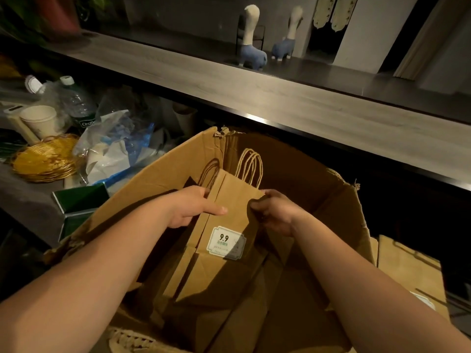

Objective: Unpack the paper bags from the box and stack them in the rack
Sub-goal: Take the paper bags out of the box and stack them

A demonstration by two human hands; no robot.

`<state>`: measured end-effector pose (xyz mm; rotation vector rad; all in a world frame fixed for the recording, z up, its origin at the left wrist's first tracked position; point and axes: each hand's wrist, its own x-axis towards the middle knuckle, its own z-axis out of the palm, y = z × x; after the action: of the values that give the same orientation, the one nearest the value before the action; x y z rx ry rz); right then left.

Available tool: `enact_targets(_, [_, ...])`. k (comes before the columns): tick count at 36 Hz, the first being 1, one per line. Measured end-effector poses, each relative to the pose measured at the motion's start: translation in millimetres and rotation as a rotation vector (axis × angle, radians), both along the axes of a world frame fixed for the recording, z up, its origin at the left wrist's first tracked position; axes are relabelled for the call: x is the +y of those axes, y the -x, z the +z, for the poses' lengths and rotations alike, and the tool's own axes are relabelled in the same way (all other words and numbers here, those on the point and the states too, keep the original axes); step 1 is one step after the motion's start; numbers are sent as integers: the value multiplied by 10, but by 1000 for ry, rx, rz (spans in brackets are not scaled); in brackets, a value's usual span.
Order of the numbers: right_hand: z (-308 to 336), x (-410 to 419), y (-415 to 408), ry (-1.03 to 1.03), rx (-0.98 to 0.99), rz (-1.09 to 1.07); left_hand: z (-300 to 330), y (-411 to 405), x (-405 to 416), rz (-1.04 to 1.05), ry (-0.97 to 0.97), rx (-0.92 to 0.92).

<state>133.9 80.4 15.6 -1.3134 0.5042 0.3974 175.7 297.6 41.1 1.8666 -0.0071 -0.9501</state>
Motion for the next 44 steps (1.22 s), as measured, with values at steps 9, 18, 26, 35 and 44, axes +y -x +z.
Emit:
enact_targets(9, [104,-7,8,-191,-68,-98,74,-24,-1,179,174,-164])
enact_targets(18, [213,28,-35,-354,-223,-153,117,159,-158,181,406,-137])
enact_targets(26, [150,52,-69,-294,-231,-157,95,127,-171,85,149,-301])
enact_targets(35, [-163,16,90,615,171,515,139,-25,18,-59,-225,-566])
enact_targets(44, [-505,89,225,914,295,773,102,-98,67,-16,-455,-692])
